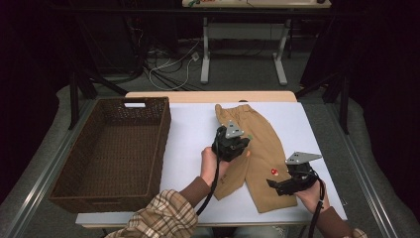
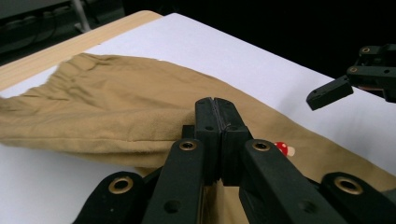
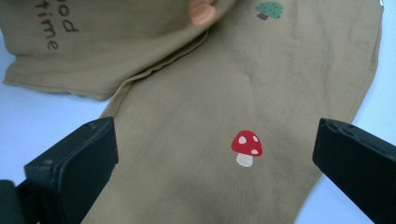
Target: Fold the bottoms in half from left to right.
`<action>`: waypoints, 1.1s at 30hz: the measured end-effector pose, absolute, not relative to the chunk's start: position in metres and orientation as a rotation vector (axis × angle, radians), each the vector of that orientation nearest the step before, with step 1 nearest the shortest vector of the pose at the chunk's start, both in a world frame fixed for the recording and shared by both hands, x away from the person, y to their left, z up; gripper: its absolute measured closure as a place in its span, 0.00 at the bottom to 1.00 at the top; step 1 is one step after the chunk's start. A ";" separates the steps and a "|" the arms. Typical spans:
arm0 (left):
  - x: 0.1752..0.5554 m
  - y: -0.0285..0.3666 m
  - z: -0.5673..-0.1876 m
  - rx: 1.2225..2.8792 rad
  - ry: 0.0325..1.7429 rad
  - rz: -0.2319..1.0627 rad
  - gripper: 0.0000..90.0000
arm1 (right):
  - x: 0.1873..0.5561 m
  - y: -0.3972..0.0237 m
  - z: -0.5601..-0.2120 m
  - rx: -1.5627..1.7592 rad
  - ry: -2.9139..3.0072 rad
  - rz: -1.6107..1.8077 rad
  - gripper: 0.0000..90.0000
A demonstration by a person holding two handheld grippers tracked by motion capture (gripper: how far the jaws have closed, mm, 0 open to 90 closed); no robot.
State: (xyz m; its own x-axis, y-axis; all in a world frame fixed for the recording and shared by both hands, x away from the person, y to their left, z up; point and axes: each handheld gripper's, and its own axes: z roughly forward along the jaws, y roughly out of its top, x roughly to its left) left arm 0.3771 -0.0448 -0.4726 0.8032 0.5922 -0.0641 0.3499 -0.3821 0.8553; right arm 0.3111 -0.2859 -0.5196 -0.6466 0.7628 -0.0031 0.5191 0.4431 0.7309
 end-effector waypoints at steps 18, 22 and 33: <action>0.386 -0.098 -0.506 2.067 0.673 0.203 0.99 | 0.312 -0.287 -0.521 1.104 2.379 1.017 0.00; 0.386 -0.108 -0.516 2.087 0.677 0.170 0.99 | 0.312 -0.287 -0.521 1.103 2.382 1.012 0.00; 0.391 -0.124 -0.544 2.164 0.698 0.126 0.95 | 0.312 -0.288 -0.522 1.104 2.394 0.999 0.00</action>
State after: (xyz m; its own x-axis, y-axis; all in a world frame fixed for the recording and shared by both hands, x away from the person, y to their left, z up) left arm 0.3909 -0.1242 -0.5436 0.8400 0.5224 -0.1463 0.4383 -0.4946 0.7505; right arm 0.3123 -0.2877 -0.5222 -0.6494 0.7605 0.0010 0.5357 0.4565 0.7104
